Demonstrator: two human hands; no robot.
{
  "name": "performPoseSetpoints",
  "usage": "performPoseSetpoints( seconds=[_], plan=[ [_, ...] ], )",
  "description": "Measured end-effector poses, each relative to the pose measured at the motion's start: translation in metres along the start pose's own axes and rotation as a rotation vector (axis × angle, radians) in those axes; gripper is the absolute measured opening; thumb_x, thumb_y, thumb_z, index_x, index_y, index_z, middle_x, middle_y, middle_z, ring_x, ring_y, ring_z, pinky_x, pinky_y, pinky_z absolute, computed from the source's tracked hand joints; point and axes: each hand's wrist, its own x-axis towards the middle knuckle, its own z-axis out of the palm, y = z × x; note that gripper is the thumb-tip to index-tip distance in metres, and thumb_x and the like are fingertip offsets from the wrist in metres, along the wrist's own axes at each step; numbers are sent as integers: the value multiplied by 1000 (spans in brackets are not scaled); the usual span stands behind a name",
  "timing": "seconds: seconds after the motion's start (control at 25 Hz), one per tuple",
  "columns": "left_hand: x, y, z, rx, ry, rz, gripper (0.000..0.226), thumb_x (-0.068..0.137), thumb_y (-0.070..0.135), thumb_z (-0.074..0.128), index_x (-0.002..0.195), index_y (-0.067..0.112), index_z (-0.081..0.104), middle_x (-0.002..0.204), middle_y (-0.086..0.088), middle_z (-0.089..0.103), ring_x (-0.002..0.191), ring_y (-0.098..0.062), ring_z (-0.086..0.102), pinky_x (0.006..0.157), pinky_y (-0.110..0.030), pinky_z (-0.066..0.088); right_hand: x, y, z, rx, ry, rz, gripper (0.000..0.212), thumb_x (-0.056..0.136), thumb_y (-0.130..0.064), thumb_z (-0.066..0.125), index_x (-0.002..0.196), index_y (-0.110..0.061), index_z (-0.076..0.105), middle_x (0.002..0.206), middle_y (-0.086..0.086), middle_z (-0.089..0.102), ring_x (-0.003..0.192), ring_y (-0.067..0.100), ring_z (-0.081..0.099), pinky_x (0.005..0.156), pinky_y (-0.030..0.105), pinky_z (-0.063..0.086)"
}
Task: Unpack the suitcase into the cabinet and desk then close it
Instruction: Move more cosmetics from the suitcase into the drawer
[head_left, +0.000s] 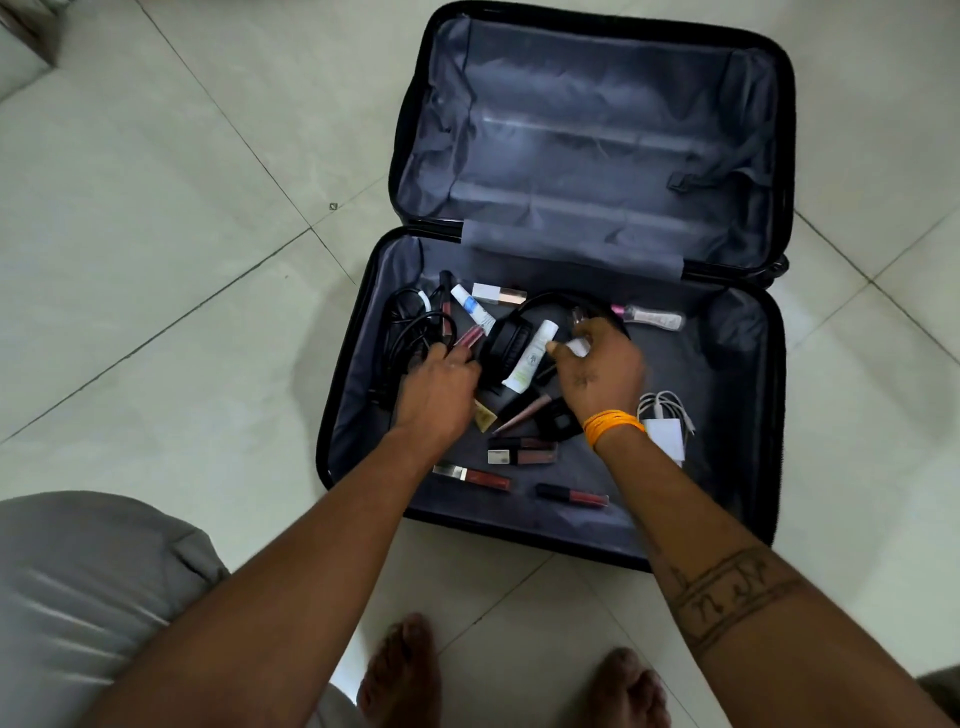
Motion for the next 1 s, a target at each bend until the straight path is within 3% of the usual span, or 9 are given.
performPoseSetpoints(
  seconds=[0.08,0.2,0.32,0.44,0.52,0.64,0.76,0.92,1.0],
  plan=[
    [2,3,2,-1,-24,-7,22,91,2,56,108,11,69,117,-2,67,106,-30,55,69,-39,50,1,-6,-4,190,-22,135,32,78,-33,89,91,-15,65,81,2,68,72,19,63,70,29,46],
    [-1,12,7,25,-127,23,39,88,5,61,125,17,63,123,-5,63,117,-31,53,77,-41,54,-3,-11,-9,526,-228,355,44,78,-12,90,79,-16,46,67,7,60,55,23,64,68,47,61],
    [-4,15,9,43,-148,44,37,87,7,67,123,16,65,124,-7,62,122,-30,51,82,-41,54,-9,-7,-10,433,-296,306,36,76,-19,91,84,-17,55,78,5,67,68,24,72,75,53,64],
    [-5,9,6,-71,-31,-12,29,93,21,63,120,12,63,117,-9,68,114,-29,54,81,-41,52,-4,-9,-13,466,-311,281,31,79,-29,89,102,-17,74,101,6,74,91,21,72,77,43,65],
    [-5,8,-3,-220,92,-124,36,93,25,61,124,7,54,107,-16,69,99,-35,63,71,-41,48,-2,-18,-16,662,-432,387,20,89,-14,81,106,-9,71,101,13,70,86,25,70,66,34,65],
    [6,6,-17,-405,207,-340,32,96,19,56,122,2,47,103,-25,68,91,-46,67,68,-43,45,-5,-30,-19,760,-620,499,19,91,-1,74,106,-11,69,94,14,72,72,25,73,69,38,66],
    [22,-3,-23,-377,173,-443,28,96,23,59,117,4,59,107,-23,69,98,-45,67,73,-43,49,-11,-33,-14,695,-636,494,21,87,5,68,96,-14,67,77,5,65,59,13,63,66,34,63],
    [24,4,-7,-114,-25,-302,28,104,35,55,111,11,68,109,-15,72,99,-38,71,73,-39,49,-21,-30,-2,561,-545,375,28,81,-2,78,76,-19,57,62,3,51,43,13,44,44,22,46],
    [22,8,-2,-64,-56,-275,22,103,26,54,112,12,69,111,-14,73,100,-36,72,75,-40,53,-21,-31,7,466,-454,239,22,77,-11,79,73,-22,61,64,0,58,50,17,51,52,28,52]
  ],
)
